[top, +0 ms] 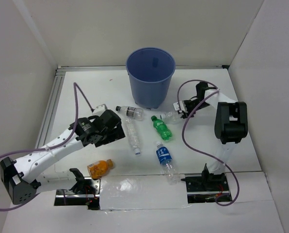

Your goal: Put the plastic bottles in the bin

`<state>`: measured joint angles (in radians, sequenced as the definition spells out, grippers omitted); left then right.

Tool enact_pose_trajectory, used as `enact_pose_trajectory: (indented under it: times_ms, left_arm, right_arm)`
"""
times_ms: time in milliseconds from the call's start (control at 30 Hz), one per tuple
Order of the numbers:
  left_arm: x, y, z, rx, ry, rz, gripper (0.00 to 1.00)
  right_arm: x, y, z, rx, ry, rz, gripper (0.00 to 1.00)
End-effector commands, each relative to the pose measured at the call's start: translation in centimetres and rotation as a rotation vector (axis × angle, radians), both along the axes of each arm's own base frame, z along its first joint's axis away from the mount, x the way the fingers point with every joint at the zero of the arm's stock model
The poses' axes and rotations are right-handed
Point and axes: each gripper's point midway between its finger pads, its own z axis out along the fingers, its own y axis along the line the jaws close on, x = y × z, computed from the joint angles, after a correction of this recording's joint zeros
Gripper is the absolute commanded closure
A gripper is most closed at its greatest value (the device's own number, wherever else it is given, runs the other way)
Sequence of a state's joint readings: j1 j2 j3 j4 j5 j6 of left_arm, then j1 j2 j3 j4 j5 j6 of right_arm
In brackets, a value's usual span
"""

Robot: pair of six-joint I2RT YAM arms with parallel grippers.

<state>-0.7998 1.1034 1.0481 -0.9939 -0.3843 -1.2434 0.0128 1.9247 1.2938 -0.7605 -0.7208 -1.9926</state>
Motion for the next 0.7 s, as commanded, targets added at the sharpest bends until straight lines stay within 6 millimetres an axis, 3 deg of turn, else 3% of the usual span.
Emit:
enact_pose_trajectory:
  times_ms: [0,167,233,300,333,367,400,433,467,500,567,600,633,667]
  left_arm:
    - [0.9,-3.1,1.1,0.026,-0.056,-0.297,0.00]
    - [3.2,-5.5,0.2,0.062,-0.123,-0.438,0.00]
    - [4.1,-6.2,-1.5,0.087,-0.085,-0.447,0.00]
    - [5.2,-7.4,-1.7,0.082,-0.093,-0.447,0.00]
    - [5.8,-7.5,-3.0,0.104,-0.071,-0.448,0.00]
    - [6.2,-8.4,-3.2,0.085,-0.083,-0.467,0.00]
    - [6.5,-8.9,-3.5,0.075,-0.083,-0.472,0.00]
    - [6.8,-9.2,-3.7,0.078,-0.090,-0.480,0.00]
    - [6.9,-9.6,-4.3,0.074,-0.079,-0.486,0.00]
    - [6.9,-9.6,-4.6,0.079,-0.071,-0.487,0.00]
    - [7.2,-9.9,-5.0,0.073,-0.082,-0.486,0.00]
    - [7.2,-9.9,-5.2,0.071,-0.084,-0.486,0.00]
    - [7.4,-9.8,-5.7,0.079,-0.096,-0.488,0.00]
    - [7.4,-9.8,-6.4,0.083,-0.090,-0.489,0.00]
  right_arm:
    - [-6.2,0.8,7.8,0.163,0.031,0.080,0.75]
    - [-9.4,1.6,18.3,0.343,0.036,-0.063,0.82]
    - [-10.1,2.5,22.5,0.433,0.037,-0.122,0.82]
    - [-9.2,3.0,26.5,0.510,0.008,-0.153,0.83]
    - [-8.1,3.5,29.7,0.573,-0.095,-0.122,0.85]
    - [-7.7,3.7,31.1,0.642,-0.004,-0.201,0.85]
    - [-6.0,3.7,35.1,0.726,-0.057,-0.241,0.85]
    - [-5.1,4.0,37.1,0.733,-0.204,-0.175,0.83]
    - [-4.8,4.4,38.5,0.795,-0.120,-0.251,0.83]
    - [-4.6,5.9,40.5,0.825,-0.149,-0.221,0.81]
    - [-1.9,7.6,41.0,0.834,-0.109,-0.216,0.76]
    - [-1.6,8.5,44.4,0.845,-0.168,-0.178,0.74]
    - [-1.3,10.5,44.5,0.852,-0.124,-0.151,0.74]
    - [1.0,11.7,42.8,0.848,-0.065,-0.163,0.73]
